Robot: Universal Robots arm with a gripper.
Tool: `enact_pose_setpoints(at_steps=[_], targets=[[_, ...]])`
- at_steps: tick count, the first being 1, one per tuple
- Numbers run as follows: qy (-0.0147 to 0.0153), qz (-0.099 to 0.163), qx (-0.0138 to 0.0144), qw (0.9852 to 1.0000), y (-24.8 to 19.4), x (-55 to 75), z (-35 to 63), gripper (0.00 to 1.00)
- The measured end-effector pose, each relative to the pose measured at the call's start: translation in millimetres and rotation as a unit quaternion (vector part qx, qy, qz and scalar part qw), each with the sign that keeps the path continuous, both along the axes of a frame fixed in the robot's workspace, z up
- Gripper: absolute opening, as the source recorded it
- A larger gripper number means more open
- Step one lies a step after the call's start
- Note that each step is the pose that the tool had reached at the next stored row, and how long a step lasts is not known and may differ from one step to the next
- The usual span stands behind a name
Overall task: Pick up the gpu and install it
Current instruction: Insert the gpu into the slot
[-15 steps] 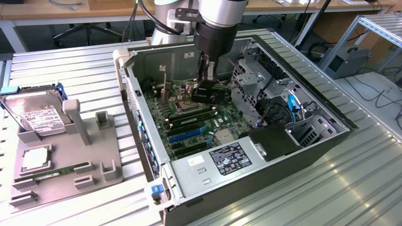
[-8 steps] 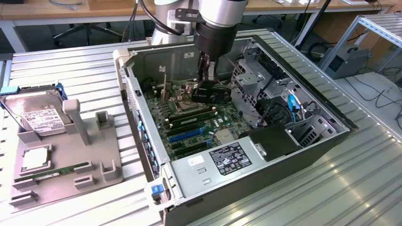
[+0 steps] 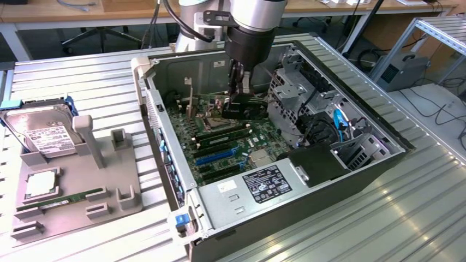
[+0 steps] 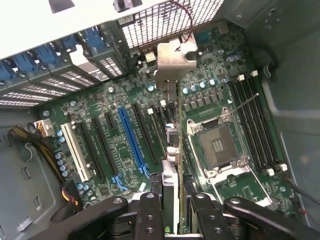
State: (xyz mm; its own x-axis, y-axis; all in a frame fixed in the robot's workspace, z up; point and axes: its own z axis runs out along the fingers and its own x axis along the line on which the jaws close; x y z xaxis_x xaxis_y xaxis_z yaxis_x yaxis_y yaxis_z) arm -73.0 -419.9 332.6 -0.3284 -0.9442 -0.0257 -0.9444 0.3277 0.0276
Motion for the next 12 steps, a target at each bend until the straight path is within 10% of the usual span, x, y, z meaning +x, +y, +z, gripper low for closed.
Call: enact_pose_setpoints(at_steps=[12], targets=[[0.0, 0.02, 0.0, 0.9998, 0.0, 0.0, 0.0, 0.27]])
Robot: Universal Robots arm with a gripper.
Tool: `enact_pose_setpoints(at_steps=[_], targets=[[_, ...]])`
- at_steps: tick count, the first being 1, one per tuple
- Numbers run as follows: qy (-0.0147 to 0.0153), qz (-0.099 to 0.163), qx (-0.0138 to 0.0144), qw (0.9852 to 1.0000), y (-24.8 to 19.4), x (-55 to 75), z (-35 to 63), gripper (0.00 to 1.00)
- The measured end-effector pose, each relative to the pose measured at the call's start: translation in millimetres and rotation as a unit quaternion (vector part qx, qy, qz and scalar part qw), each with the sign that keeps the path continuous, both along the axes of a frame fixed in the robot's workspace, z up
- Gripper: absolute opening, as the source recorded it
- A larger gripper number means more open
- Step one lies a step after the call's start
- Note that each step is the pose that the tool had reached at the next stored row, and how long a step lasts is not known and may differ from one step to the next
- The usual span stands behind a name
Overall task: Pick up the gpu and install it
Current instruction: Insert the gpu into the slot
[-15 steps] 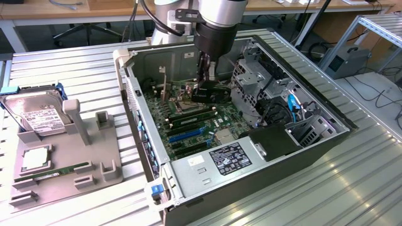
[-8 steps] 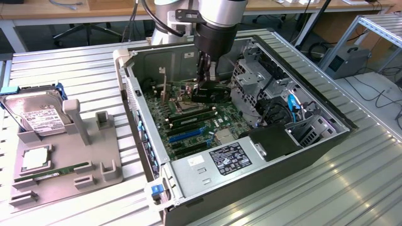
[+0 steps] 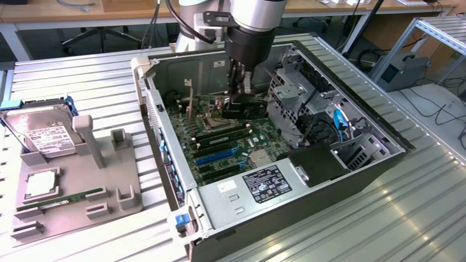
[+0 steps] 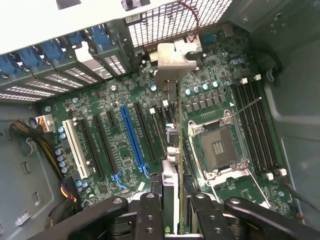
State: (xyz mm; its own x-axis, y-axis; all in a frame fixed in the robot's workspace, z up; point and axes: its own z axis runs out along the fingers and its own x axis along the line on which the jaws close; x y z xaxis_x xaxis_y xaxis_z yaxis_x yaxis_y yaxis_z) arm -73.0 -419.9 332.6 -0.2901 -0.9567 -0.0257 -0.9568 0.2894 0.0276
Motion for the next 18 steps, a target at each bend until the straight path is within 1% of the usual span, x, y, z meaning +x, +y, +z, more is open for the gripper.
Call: enact_pose_setpoints(at_steps=[2, 3, 6, 8, 9, 10, 13, 18], targets=[[0.0, 0.016, 0.0, 0.9999, 0.0, 0.0, 0.0, 0.27], [0.0, 0.029, 0.0, 0.9996, 0.0, 0.0, 0.0, 0.27], [0.0, 0.068, 0.0, 0.9977, 0.0, 0.1, -0.1, 0.27], [0.0, 0.089, 0.0, 0.996, 0.0, 0.1, -0.1, 0.27], [0.0, 0.102, 0.0, 0.9948, 0.0, 0.1, -0.1, 0.27], [0.0, 0.117, 0.0, 0.9931, 0.0, 0.1, -0.1, 0.27], [0.0, 0.145, 0.0, 0.9894, 0.0, 0.1, -0.1, 0.27], [0.0, 0.153, 0.0, 0.9883, 0.0, 0.1, -0.1, 0.27]])
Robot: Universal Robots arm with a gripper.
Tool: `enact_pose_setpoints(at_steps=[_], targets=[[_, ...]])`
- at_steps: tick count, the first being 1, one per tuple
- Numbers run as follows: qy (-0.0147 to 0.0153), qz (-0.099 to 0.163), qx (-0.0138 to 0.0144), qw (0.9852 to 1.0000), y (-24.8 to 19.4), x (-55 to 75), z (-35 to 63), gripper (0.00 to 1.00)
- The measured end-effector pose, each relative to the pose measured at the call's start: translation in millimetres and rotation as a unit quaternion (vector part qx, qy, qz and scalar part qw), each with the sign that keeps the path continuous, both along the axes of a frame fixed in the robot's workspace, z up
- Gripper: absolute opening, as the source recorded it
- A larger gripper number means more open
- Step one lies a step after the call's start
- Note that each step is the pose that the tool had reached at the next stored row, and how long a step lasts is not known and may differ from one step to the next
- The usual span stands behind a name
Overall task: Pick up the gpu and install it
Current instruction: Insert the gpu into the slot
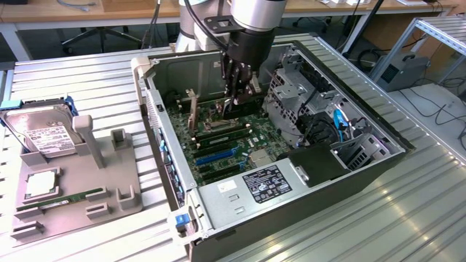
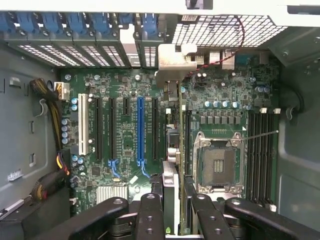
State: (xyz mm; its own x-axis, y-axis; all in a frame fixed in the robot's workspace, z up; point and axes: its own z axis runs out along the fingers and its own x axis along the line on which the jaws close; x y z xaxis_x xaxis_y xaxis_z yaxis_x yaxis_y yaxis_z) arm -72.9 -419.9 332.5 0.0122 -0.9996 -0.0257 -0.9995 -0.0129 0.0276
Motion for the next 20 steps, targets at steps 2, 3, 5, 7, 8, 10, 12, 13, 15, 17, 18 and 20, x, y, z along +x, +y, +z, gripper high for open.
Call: enact_pose_setpoints(at_steps=[2, 3, 5, 7, 8, 10, 12, 13, 15, 17, 18, 20], targets=[[0.0, 0.003, 0.0, 1.0, 0.0, 0.0, 0.0, 0.27], [0.0, 0.005, 0.0, 1.0, 0.0, 0.0, 0.0, 0.27], [0.0, 0.008, 0.0, 1.0, 0.0, 0.0, 0.0, 0.27], [0.0, 0.011, 0.0, 0.9999, 0.0, 0.0, 0.0, 0.27], [0.0, 0.013, 0.0, 0.9999, 0.0, 0.0, 0.0, 0.27], [0.0, 0.016, 0.0, 0.9999, 0.0, 0.0, 0.0, 0.27], [0.0, 0.02, 0.0, 0.9998, 0.0, 0.0, 0.0, 0.27], [0.0, 0.022, 0.0, 0.9997, 0.0, 0.0, 0.0, 0.27], [0.0, 0.024, 0.0, 0.9997, 0.0, 0.0, 0.0, 0.27], [0.0, 0.024, 0.0, 0.9997, 0.0, 0.0, -0.1, 0.27], [0.0, 0.024, 0.0, 0.9997, 0.0, 0.0, 0.0, 0.27], [0.0, 0.024, 0.0, 0.9997, -0.4, 0.0, 0.0, 0.27]])
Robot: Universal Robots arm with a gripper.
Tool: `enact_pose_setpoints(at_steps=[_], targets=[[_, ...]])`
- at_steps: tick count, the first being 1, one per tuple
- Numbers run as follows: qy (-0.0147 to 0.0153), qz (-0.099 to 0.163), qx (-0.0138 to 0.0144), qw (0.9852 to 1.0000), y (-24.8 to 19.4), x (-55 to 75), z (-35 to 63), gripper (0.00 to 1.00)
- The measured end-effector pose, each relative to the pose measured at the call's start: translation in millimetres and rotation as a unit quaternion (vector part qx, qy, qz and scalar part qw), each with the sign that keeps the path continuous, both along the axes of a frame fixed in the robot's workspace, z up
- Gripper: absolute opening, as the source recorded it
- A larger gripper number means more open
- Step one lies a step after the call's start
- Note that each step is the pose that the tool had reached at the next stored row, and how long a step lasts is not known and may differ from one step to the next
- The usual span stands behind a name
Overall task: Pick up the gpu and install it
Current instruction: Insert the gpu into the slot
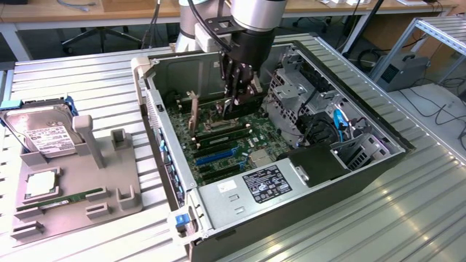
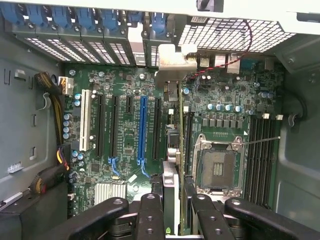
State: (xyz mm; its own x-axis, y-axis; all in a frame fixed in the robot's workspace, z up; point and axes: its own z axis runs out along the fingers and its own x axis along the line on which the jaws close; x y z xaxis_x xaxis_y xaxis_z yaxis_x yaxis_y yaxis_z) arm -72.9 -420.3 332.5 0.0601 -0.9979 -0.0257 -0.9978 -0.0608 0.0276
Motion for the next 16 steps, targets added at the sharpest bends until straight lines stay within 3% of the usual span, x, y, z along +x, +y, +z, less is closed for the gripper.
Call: enact_pose_setpoints(at_steps=[16], targets=[[0.0, 0.0, 0.0, 1.0, -7.0, 0.0, -0.1, 0.27]])
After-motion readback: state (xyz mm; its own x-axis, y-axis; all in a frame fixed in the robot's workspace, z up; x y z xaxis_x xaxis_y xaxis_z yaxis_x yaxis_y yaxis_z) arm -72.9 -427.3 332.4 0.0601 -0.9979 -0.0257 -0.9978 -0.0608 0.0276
